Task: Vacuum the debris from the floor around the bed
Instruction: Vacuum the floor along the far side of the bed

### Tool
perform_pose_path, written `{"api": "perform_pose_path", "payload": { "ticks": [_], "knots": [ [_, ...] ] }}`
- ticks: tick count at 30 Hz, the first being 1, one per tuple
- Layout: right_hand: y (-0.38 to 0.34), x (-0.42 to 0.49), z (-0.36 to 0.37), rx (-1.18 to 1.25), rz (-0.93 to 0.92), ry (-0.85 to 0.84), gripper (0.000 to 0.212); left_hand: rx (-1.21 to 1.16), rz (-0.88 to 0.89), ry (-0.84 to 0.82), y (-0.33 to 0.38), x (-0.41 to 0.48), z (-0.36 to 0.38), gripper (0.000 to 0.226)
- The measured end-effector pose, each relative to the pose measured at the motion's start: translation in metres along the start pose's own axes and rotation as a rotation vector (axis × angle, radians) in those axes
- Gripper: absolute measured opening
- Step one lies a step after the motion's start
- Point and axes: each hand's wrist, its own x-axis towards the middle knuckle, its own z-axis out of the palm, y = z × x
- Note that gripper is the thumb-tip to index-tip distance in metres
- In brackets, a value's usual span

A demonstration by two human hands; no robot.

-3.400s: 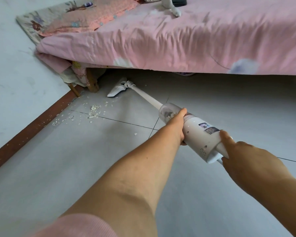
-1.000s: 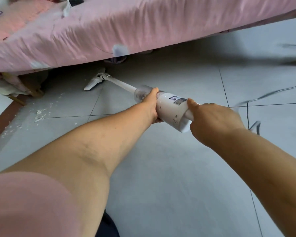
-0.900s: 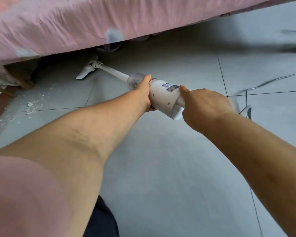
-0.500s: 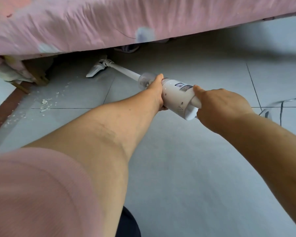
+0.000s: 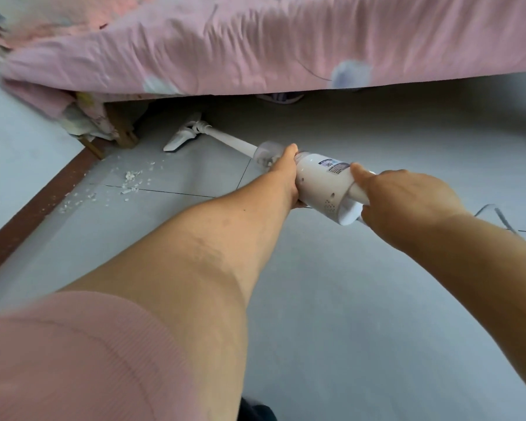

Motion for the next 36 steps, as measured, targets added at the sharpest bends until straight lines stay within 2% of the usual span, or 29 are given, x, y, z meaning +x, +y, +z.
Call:
{"api": "perform_pose_path", "payload": {
  "ticks": [5, 10, 14, 22, 27, 36],
  "knots": [
    [-0.036, 0.014, 0.002, 0.013, -0.056, -0.018, 0.072, -0.009, 0.003, 0.086, 0.011, 0.007, -0.043, 0.043],
    [-0.038, 0.01, 0.001, 0.023, -0.05, -0.002, 0.071, 0.02, -0.01, 0.129, 0.011, -0.002, -0.05, 0.042],
    [-0.019, -0.005, -0.005, 0.025, -0.02, 0.034, 0.069, 0.037, -0.015, 0.114, 0.005, -0.019, -0.031, 0.044],
    [0.029, -0.041, -0.021, -0.005, 0.14, 0.08, 0.064, 0.087, -0.006, -0.025, -0.018, -0.048, 0.032, 0.039],
    [0.047, -0.068, -0.027, -0.02, 0.167, 0.092, 0.063, 0.131, 0.025, -0.043, -0.036, -0.067, 0.058, 0.048],
    [0.075, -0.105, -0.044, -0.065, 0.257, 0.075, 0.063, 0.138, 0.014, -0.058, -0.065, -0.095, 0.083, 0.049]
  ]
}}
